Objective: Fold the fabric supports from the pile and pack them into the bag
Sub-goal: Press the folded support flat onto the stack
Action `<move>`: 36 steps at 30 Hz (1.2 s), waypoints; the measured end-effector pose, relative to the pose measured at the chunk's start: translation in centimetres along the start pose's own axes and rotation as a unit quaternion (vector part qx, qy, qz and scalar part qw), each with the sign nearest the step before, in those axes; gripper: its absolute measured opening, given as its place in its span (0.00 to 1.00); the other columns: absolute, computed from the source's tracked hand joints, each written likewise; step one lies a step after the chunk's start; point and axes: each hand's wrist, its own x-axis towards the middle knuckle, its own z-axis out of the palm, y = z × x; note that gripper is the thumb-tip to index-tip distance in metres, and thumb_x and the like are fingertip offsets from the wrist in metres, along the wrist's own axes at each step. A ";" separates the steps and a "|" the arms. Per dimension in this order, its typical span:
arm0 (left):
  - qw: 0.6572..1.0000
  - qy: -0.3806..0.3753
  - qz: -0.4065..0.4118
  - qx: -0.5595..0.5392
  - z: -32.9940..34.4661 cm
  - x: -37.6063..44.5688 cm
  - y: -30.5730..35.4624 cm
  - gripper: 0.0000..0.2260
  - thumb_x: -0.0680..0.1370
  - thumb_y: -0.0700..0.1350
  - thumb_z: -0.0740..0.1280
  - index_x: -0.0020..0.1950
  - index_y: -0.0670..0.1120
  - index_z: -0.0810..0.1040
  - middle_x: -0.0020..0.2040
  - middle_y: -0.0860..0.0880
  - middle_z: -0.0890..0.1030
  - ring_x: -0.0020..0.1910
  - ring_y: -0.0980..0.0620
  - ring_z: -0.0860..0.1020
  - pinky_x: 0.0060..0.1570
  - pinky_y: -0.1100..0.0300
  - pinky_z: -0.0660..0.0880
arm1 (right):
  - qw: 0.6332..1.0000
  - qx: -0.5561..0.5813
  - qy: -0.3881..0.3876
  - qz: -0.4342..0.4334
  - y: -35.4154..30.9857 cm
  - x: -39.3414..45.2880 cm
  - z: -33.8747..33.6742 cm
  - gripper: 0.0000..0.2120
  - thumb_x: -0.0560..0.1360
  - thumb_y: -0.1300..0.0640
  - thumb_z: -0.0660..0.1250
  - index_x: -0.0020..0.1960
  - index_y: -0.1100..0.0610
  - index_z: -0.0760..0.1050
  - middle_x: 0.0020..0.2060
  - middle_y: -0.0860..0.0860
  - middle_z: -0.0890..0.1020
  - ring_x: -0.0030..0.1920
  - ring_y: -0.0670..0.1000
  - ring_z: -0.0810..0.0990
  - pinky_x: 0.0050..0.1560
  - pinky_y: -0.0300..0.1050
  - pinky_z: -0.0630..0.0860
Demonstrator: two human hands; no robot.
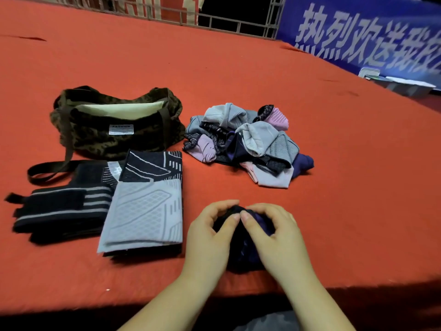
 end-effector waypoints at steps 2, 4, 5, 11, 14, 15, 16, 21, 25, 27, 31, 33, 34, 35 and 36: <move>1.000 -0.003 -0.020 -0.002 -0.3 -0.1 -0.1 0.13 0.74 0.36 0.69 0.47 0.54 0.81 0.45 0.57 0.84 0.47 0.61 0.81 0.51 0.68 0.74 | 1.000 0.017 -0.004 0.006 -0.3 -0.4 0.3 0.09 0.66 0.37 0.61 0.39 0.41 0.74 0.40 0.39 0.79 0.47 0.39 0.75 0.52 0.42 0.70; 0.999 -0.008 -0.036 0.000 -0.4 -0.1 -0.2 0.12 0.74 0.37 0.70 0.48 0.55 0.81 0.46 0.56 0.84 0.48 0.63 0.80 0.52 0.69 0.74 | 0.999 0.042 -0.002 0.014 -0.5 -0.6 0.4 0.05 0.67 0.43 0.64 0.38 0.43 0.75 0.38 0.41 0.80 0.45 0.41 0.77 0.50 0.44 0.73; 0.999 -0.014 -0.041 0.004 -0.5 -0.1 -0.2 0.11 0.74 0.38 0.70 0.47 0.56 0.80 0.46 0.57 0.84 0.48 0.64 0.80 0.52 0.70 0.73 | 0.998 0.057 -0.002 0.022 -0.6 -0.7 0.3 0.05 0.67 0.44 0.65 0.38 0.44 0.77 0.38 0.42 0.81 0.45 0.43 0.78 0.49 0.44 0.74; 0.998 -0.028 -0.054 0.012 -0.4 -0.2 0.6 0.02 0.75 0.44 0.69 0.43 0.49 0.82 0.40 0.54 0.84 0.42 0.56 0.81 0.46 0.60 0.76 | 0.993 0.112 0.021 0.031 -0.7 -1.0 -0.5 0.04 0.67 0.48 0.70 0.38 0.48 0.80 0.37 0.43 0.83 0.42 0.43 0.81 0.46 0.37 0.74; 1.000 -0.014 -0.014 0.005 -0.3 -0.4 1.0 0.03 0.76 0.43 0.68 0.44 0.48 0.81 0.39 0.53 0.84 0.41 0.56 0.81 0.44 0.63 0.76 | 0.992 0.111 0.049 0.033 -0.8 -1.1 -0.8 0.05 0.70 0.49 0.69 0.38 0.49 0.80 0.36 0.44 0.83 0.40 0.42 0.80 0.42 0.31 0.71; 1.000 -0.009 -0.008 -0.008 -0.2 -0.4 1.1 0.03 0.76 0.43 0.67 0.44 0.47 0.81 0.38 0.53 0.84 0.38 0.57 0.81 0.42 0.65 0.75 | 0.992 0.103 0.058 0.035 -0.7 -1.0 -0.9 0.07 0.70 0.48 0.67 0.37 0.50 0.79 0.36 0.45 0.82 0.40 0.42 0.79 0.42 0.30 0.71; 0.999 0.000 -0.012 -0.029 -0.1 -0.4 1.3 0.03 0.77 0.42 0.67 0.45 0.46 0.80 0.36 0.53 0.83 0.35 0.59 0.79 0.39 0.67 0.75 | 0.993 0.093 0.066 0.038 -0.5 -0.9 -1.1 0.08 0.70 0.47 0.66 0.37 0.51 0.79 0.35 0.45 0.82 0.40 0.43 0.79 0.41 0.30 0.70; 0.983 0.061 -0.053 -0.163 -1.1 1.0 1.8 0.05 0.79 0.40 0.62 0.46 0.42 0.76 0.34 0.52 0.82 0.33 0.59 0.78 0.35 0.69 0.74 | 0.991 0.039 0.104 0.078 2.1 -0.1 -3.2 0.09 0.76 0.54 0.67 0.36 0.53 0.77 0.35 0.44 0.81 0.38 0.44 0.77 0.39 0.31 0.67; 0.979 0.074 -0.045 -0.183 -1.6 1.3 1.9 0.06 0.80 0.39 0.61 0.45 0.42 0.75 0.34 0.53 0.82 0.35 0.59 0.79 0.42 0.66 0.75 | 0.987 0.017 0.113 0.109 3.6 -0.1 -3.8 0.11 0.77 0.54 0.66 0.36 0.55 0.76 0.33 0.45 0.80 0.35 0.46 0.74 0.37 0.38 0.64; 0.975 0.097 -0.048 -0.196 -1.8 1.4 2.0 0.05 0.80 0.40 0.61 0.48 0.40 0.75 0.36 0.50 0.81 0.36 0.58 0.78 0.43 0.63 0.75 | 0.985 0.006 0.114 0.126 4.1 0.0 -3.8 0.12 0.77 0.54 0.65 0.36 0.56 0.75 0.32 0.46 0.79 0.34 0.46 0.73 0.36 0.40 0.61; 0.966 0.154 -0.060 -0.201 -3.4 2.2 2.4 0.08 0.81 0.42 0.59 0.44 0.43 0.74 0.36 0.48 0.77 0.30 0.60 0.75 0.34 0.67 0.73 | 0.979 -0.008 0.138 0.153 5.6 0.2 -4.5 0.13 0.78 0.54 0.64 0.38 0.60 0.76 0.31 0.49 0.77 0.36 0.53 0.73 0.34 0.44 0.60; 0.963 0.165 -0.060 -0.203 -4.2 2.5 2.6 0.10 0.81 0.43 0.60 0.41 0.45 0.74 0.36 0.49 0.79 0.33 0.58 0.77 0.37 0.63 0.75 | 0.976 -0.014 0.148 0.160 6.1 0.2 -4.9 0.14 0.78 0.54 0.64 0.38 0.60 0.76 0.30 0.47 0.76 0.35 0.54 0.72 0.32 0.42 0.62; 0.963 0.167 -0.060 -0.201 -4.5 2.6 2.6 0.10 0.81 0.43 0.60 0.42 0.45 0.75 0.36 0.50 0.79 0.33 0.58 0.78 0.38 0.61 0.76 | 0.975 -0.016 0.150 0.163 6.2 0.3 -5.1 0.14 0.78 0.54 0.63 0.38 0.60 0.75 0.29 0.47 0.76 0.34 0.54 0.72 0.32 0.40 0.63; 0.963 0.172 -0.060 -0.200 -4.6 2.7 2.7 0.09 0.81 0.44 0.60 0.42 0.45 0.74 0.36 0.50 0.79 0.32 0.58 0.78 0.37 0.61 0.76 | 0.975 -0.020 0.152 0.162 6.1 0.5 -5.3 0.14 0.78 0.54 0.63 0.37 0.60 0.75 0.29 0.48 0.75 0.34 0.54 0.71 0.33 0.42 0.63; 0.962 0.177 -0.065 -0.199 -4.8 2.8 2.8 0.09 0.81 0.44 0.60 0.42 0.46 0.74 0.35 0.50 0.79 0.31 0.59 0.77 0.35 0.61 0.76 | 0.975 -0.024 0.155 0.159 5.9 0.7 -5.5 0.14 0.78 0.54 0.63 0.37 0.61 0.74 0.28 0.49 0.74 0.34 0.55 0.71 0.35 0.46 0.62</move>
